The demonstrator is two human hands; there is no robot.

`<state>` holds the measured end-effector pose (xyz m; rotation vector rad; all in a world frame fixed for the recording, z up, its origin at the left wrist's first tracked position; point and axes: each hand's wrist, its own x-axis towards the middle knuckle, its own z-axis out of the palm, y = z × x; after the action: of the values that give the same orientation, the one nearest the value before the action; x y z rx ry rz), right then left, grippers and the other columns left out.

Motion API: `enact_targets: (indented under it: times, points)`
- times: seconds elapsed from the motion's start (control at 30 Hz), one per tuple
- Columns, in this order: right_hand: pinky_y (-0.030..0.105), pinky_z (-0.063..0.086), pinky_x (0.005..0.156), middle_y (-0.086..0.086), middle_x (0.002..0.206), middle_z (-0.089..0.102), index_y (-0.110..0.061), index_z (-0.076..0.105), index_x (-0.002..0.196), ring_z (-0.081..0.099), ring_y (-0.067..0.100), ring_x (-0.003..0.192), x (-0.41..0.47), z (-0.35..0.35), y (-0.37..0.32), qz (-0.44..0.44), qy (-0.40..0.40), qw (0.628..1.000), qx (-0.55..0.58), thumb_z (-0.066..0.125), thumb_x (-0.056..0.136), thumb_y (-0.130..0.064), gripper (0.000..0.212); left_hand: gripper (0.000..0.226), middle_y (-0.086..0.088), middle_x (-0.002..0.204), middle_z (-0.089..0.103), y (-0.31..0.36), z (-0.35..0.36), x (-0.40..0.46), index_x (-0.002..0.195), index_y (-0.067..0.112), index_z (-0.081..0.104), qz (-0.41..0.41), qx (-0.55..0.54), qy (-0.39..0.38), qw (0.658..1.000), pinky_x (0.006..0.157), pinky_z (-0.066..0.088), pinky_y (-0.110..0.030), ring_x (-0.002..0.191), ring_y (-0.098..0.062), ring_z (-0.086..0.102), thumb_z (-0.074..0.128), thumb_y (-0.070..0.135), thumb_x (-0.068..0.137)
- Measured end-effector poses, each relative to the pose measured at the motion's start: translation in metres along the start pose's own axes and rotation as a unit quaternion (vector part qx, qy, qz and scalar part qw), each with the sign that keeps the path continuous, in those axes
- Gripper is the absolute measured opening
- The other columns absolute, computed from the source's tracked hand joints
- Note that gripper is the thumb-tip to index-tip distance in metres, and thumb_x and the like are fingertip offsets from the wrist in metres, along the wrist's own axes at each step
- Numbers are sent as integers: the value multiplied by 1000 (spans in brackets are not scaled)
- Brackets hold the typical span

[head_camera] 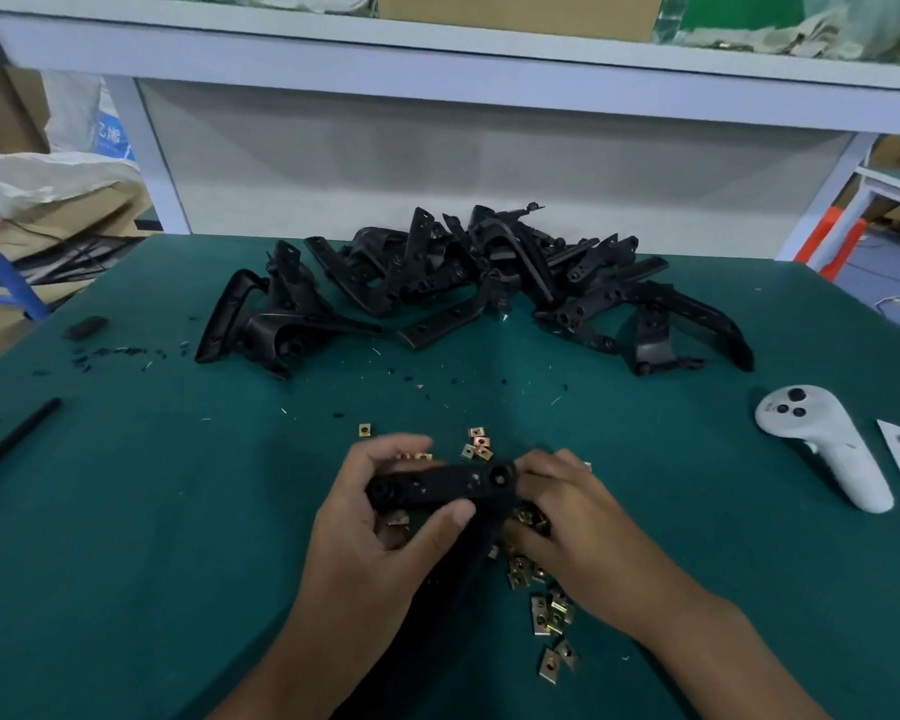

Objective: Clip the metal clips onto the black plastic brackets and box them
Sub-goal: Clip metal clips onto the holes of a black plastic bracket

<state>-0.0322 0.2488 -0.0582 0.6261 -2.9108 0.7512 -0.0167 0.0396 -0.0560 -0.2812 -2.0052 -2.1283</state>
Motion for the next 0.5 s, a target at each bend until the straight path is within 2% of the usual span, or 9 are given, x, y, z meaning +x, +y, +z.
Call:
enact_targets:
  times: [0.1,0.17,0.23,0.3,0.37,0.43,0.5]
  points:
    - [21,41,86,-26,99,54,-40,64,98,47,-2,102,1,0,0,-4,10,1000,-8,58,94,-53,15,44,8,101,74,1,-2,6,116,22,58,-22,-80,78,994,71,57,-16,84,-10,74,79,24,78]
    - [18,42,78,-25,94,56,-41,60,98,51,-1,98,1,0,0,8,22,1000,11,66,94,-45,9,43,6,97,74,2,-4,10,115,18,58,-26,-101,110,988,70,56,-14,80,-8,73,73,21,75]
    - [17,45,73,-23,91,58,-42,57,104,55,1,94,0,0,1,35,26,998,44,71,93,-37,18,40,2,96,73,2,-4,10,112,17,58,-24,-105,121,987,69,56,-14,79,-8,73,73,20,75]
    - [18,46,72,-22,90,60,-41,58,106,58,4,92,0,-2,0,47,32,997,53,71,94,-35,18,38,1,93,73,0,-3,9,110,18,59,-21,-99,113,988,67,55,-14,78,-8,73,73,20,75]
    - [15,46,69,-18,88,64,-38,61,102,62,5,86,1,-6,-3,61,64,992,89,68,96,-33,10,36,2,91,75,-2,-2,7,107,19,60,-23,-90,91,991,65,55,-14,75,-8,72,75,21,74]
    - [12,45,68,-14,81,67,-33,65,98,66,5,78,3,-11,-5,93,116,975,168,64,98,-29,4,31,5,89,75,-5,-1,4,100,25,64,-25,-61,56,996,63,54,-14,73,-6,71,77,24,72]
    - [13,46,66,-10,74,68,-28,68,99,66,4,69,5,-16,-8,143,134,937,290,63,99,-27,5,27,6,89,75,-5,0,1,92,34,68,-35,-27,15,999,63,54,-14,72,-6,71,82,29,69]
